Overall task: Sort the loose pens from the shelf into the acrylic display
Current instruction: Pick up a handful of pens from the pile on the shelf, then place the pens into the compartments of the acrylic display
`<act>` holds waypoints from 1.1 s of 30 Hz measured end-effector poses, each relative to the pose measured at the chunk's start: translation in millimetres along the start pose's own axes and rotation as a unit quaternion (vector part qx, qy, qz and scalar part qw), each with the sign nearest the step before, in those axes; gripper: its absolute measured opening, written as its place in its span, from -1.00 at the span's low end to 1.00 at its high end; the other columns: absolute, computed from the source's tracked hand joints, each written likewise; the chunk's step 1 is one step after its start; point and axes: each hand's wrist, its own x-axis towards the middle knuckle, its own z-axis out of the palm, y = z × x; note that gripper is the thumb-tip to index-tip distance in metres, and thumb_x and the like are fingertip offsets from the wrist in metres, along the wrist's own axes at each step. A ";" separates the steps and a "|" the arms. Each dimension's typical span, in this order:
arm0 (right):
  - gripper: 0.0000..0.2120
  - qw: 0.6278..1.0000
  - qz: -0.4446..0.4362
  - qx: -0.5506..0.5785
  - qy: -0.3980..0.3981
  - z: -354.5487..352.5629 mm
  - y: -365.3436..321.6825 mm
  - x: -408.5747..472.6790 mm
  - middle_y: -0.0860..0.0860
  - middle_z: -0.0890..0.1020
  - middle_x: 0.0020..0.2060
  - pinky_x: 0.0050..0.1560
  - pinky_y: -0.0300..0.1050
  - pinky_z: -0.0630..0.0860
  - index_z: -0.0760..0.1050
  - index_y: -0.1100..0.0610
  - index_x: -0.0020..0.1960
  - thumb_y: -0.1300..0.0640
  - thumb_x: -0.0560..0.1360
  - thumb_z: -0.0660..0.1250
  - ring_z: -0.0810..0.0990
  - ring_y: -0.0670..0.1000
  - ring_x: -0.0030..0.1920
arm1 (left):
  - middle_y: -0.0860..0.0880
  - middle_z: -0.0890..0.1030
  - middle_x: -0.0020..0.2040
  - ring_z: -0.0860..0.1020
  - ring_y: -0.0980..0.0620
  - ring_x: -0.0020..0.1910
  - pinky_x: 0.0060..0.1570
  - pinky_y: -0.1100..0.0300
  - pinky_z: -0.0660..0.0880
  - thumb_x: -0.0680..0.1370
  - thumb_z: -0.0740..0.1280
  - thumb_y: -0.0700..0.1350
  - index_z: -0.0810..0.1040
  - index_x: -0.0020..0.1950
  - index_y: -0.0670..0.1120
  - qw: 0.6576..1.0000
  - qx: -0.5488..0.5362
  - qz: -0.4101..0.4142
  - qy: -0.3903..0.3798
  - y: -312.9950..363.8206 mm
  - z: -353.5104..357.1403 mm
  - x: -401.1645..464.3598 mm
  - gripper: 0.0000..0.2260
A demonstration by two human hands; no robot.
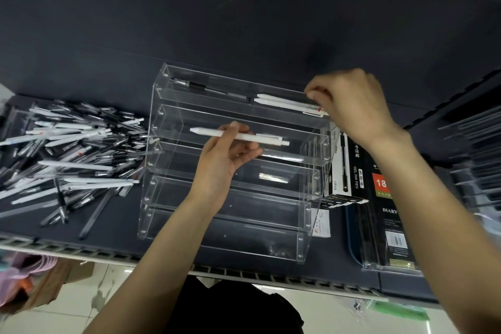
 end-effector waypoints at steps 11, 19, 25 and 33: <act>-0.90 0.997 0.027 0.060 0.039 -17.6 -2.1 -19.6 -0.07 0.68 -0.14 -0.03 0.02 0.53 0.63 -0.04 -0.02 0.01 0.48 0.39 0.63 0.02 -0.08 | 0.08 0.65 -0.06 0.63 0.22 -0.13 -0.01 0.32 0.53 0.59 0.29 -0.07 0.46 0.28 -0.15 0.950 0.273 0.148 0.040 25.1 32.6 33.0 -0.71; -0.90 0.997 0.032 0.015 -0.065 6.7 9.6 -0.2 -0.04 0.61 -0.08 -0.08 -0.12 0.44 0.66 0.02 -0.05 0.05 0.46 0.42 0.58 0.03 -0.06 | -0.05 0.66 0.04 0.59 -0.07 0.08 0.40 -0.04 0.24 0.57 0.16 0.02 0.60 0.15 -0.10 0.621 0.692 0.369 -0.010 38.3 -19.9 77.5 -0.68; -0.94 0.990 0.043 -0.049 -0.125 9.2 4.7 15.1 -0.02 0.65 -0.13 -0.17 -0.17 0.33 0.64 0.03 -0.08 0.11 0.45 0.42 0.59 0.08 -0.05 | -0.08 0.66 0.05 0.60 -0.14 0.02 0.31 -0.18 0.34 0.61 0.04 0.02 0.61 0.12 -0.12 0.571 0.740 0.354 -0.043 47.6 -42.3 86.6 -0.60; -0.95 0.985 0.070 -0.081 -0.139 11.1 4.5 16.4 0.03 0.66 -0.10 -0.15 -0.13 0.41 0.60 0.04 -0.11 0.17 0.44 0.41 0.59 0.14 -0.04 | -0.12 0.57 0.09 0.51 -0.16 0.11 0.18 -0.12 0.39 0.61 0.05 0.03 0.61 0.20 -0.13 0.531 0.758 0.378 -0.034 44.4 -45.8 86.8 -0.58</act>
